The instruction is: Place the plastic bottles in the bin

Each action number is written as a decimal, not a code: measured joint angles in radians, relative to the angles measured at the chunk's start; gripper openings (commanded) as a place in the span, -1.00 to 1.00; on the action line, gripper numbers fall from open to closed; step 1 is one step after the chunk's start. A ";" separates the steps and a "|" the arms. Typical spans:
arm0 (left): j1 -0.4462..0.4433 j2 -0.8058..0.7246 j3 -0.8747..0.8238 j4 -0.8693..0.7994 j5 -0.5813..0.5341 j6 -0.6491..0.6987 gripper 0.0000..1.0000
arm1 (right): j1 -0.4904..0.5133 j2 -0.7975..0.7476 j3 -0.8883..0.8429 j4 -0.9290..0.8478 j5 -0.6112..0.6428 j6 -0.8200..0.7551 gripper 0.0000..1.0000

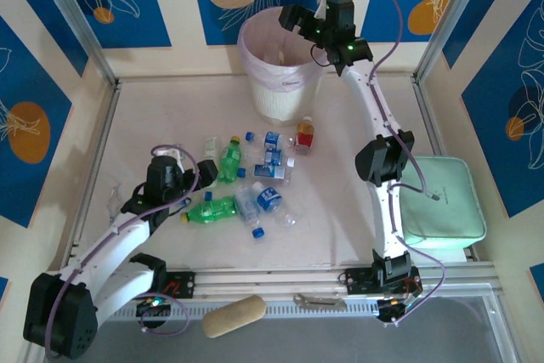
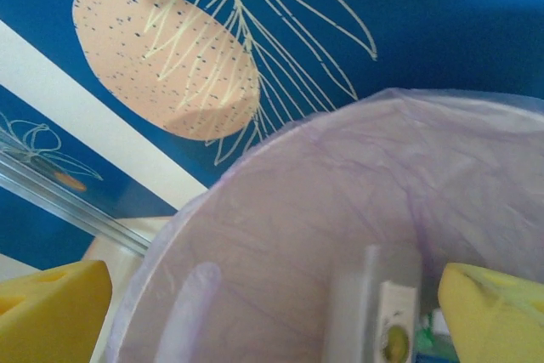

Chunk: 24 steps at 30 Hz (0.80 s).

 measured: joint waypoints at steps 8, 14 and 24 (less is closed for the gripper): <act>0.025 0.019 0.026 -0.035 -0.015 -0.032 0.99 | 0.029 -0.427 -0.500 0.081 0.093 -0.094 0.98; 0.030 0.030 0.114 -0.153 -0.056 -0.026 0.99 | -0.021 -0.776 -1.061 0.336 0.055 -0.049 0.98; 0.034 0.016 0.215 -0.479 -0.164 -0.041 0.99 | -0.052 -1.014 -1.439 0.258 0.122 0.061 0.98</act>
